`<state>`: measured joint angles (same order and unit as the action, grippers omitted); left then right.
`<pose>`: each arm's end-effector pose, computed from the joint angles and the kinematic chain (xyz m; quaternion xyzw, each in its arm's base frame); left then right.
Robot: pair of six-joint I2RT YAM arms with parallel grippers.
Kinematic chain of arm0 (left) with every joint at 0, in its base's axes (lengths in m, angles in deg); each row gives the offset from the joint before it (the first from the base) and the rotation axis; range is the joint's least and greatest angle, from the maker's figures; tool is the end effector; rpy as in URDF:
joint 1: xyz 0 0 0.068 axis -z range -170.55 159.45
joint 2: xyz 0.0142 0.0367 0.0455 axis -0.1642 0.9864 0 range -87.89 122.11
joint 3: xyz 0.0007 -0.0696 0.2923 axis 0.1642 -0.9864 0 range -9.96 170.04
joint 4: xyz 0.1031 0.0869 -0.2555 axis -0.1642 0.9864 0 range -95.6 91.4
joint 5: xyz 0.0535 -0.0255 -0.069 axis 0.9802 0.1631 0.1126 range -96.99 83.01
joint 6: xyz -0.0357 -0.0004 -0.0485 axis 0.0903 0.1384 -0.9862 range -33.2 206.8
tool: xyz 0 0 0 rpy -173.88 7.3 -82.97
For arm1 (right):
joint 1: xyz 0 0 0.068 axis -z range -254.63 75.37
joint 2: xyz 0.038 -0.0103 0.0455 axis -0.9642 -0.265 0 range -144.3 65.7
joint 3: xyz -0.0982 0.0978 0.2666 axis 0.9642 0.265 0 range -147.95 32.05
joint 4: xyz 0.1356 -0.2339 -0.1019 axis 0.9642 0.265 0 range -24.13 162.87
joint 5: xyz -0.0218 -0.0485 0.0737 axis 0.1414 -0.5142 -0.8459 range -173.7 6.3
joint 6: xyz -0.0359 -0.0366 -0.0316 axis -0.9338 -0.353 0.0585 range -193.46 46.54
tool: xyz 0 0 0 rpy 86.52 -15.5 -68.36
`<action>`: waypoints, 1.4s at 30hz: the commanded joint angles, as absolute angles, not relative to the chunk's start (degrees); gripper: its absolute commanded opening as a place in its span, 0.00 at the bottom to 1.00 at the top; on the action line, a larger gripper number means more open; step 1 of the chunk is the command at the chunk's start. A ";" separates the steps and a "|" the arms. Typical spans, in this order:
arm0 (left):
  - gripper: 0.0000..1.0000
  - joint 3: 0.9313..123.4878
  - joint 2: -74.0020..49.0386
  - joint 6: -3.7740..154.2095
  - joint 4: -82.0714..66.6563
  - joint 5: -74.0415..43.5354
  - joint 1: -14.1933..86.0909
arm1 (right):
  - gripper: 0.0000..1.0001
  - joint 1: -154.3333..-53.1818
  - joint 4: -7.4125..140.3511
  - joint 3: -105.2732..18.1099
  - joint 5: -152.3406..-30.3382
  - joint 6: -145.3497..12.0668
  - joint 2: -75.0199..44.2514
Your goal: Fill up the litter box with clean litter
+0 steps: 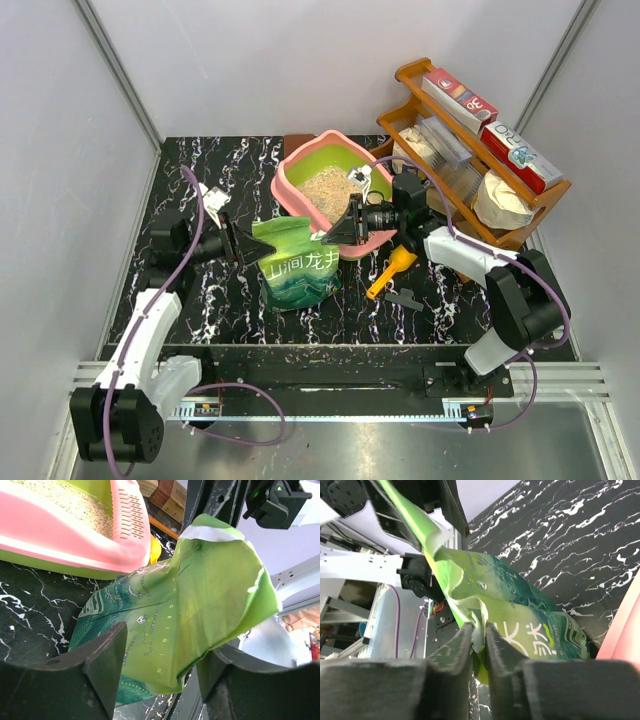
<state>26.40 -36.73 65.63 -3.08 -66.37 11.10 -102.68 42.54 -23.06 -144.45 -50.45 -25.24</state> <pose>0.2081 -0.0444 0.3005 0.1706 0.7394 -0.4929 0.4257 0.3133 0.2111 0.2735 -0.3458 0.6582 0.5886 0.3174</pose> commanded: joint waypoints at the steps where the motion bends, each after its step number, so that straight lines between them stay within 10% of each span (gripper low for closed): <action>1: 0.54 25.99 -33.49 63.59 -8.60 -68.86 11.21 | 0.30 -101.96 35.31 -21.75 -145.22 -49.29 -24.04; 6: 0.49 25.99 -33.04 65.71 -5.87 -69.92 11.21 | 0.52 -101.96 30.28 -20.51 -146.80 -48.41 -25.79; 16: 0.49 28.36 -31.38 67.81 -1.91 -71.24 11.12 | 0.55 -103.19 20.71 -18.57 -147.07 -46.39 -28.96; 29: 0.38 27.39 -31.55 64.12 -4.29 -72.12 9.54 | 0.00 -102.94 21.58 -17.87 -148.29 -41.91 -27.38; 33: 0.00 30.46 -28.41 63.51 -1.31 -74.66 7.52 | 0.00 -100.21 23.06 -22.42 -154.79 -32.01 -29.66; 42: 0.00 49.44 -10.21 80.73 35.42 -79.33 5.85 | 0.00 -97.66 41.41 -33.68 -166.92 -15.28 -36.52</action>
